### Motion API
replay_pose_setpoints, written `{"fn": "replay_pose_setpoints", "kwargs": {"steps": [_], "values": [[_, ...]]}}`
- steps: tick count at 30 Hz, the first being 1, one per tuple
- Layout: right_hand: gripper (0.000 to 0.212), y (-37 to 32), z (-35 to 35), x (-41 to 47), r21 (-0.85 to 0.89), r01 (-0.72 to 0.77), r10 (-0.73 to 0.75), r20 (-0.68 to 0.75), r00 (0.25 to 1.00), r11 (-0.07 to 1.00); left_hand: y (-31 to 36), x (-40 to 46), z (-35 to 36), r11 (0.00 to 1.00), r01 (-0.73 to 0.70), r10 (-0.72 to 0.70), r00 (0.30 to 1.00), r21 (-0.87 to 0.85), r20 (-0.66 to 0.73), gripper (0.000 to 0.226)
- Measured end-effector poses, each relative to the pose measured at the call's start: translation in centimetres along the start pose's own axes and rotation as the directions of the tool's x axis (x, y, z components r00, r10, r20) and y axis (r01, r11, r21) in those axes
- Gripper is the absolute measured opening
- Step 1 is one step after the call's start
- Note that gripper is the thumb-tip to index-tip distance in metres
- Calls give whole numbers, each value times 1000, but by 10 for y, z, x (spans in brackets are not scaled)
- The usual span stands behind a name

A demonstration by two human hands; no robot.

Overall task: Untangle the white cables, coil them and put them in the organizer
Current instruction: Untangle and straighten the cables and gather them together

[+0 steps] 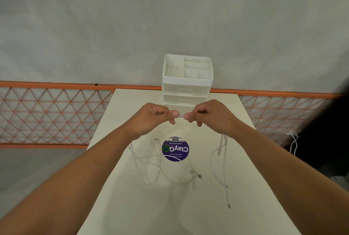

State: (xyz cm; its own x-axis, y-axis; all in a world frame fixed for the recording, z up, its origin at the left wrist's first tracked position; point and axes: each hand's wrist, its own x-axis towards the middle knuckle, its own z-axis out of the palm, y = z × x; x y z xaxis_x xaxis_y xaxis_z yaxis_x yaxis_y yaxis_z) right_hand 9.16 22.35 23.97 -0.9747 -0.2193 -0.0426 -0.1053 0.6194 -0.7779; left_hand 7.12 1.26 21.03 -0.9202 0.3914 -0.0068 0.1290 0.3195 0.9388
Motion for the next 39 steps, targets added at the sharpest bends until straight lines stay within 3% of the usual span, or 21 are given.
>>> {"fn": "replay_pose_setpoints", "kwargs": {"steps": [4,9,11,14,17,21,25,28,33,37,39], "values": [[20,0,-7,-2,111,-14,8,51,999,994,0,1,-7,1000,26,-27,999,9,46,35],[17,8,-11,-3,-81,0,7,79,997,997,-1,1,-12,994,73,-89,972,79,216,27],[20,12,-7,-3,-127,-10,16,41,999,992,-1,3,-11,992,77,-96,973,97,211,26],[29,15,-2,-6,-33,-15,15,-4,1000,999,-2,6,-11,987,53,-75,986,149,147,33],[27,16,-7,-9,97,-12,4,77,997,995,0,7,-14,996,32,-39,996,79,83,30],[12,20,-23,-10,-32,-47,53,230,972,998,1,6,-12,998,41,-34,990,-49,134,27],[14,21,-24,-7,-33,-9,15,167,986,999,-1,5,-12,996,63,-72,987,63,142,29],[29,24,-21,-9,-46,-23,26,69,997,999,2,7,-18,999,23,-25,998,41,52,26],[55,33,-25,-11,-213,-112,121,32,992,971,-5,7,-19,997,63,-69,991,50,117,28],[30,37,-24,-14,-197,-34,58,117,991,980,-13,8,-20,993,74,-79,996,97,50,32],[28,41,-23,-15,-255,-13,52,149,987,967,-13,8,-20,993,75,-79,996,95,41,30]]}}
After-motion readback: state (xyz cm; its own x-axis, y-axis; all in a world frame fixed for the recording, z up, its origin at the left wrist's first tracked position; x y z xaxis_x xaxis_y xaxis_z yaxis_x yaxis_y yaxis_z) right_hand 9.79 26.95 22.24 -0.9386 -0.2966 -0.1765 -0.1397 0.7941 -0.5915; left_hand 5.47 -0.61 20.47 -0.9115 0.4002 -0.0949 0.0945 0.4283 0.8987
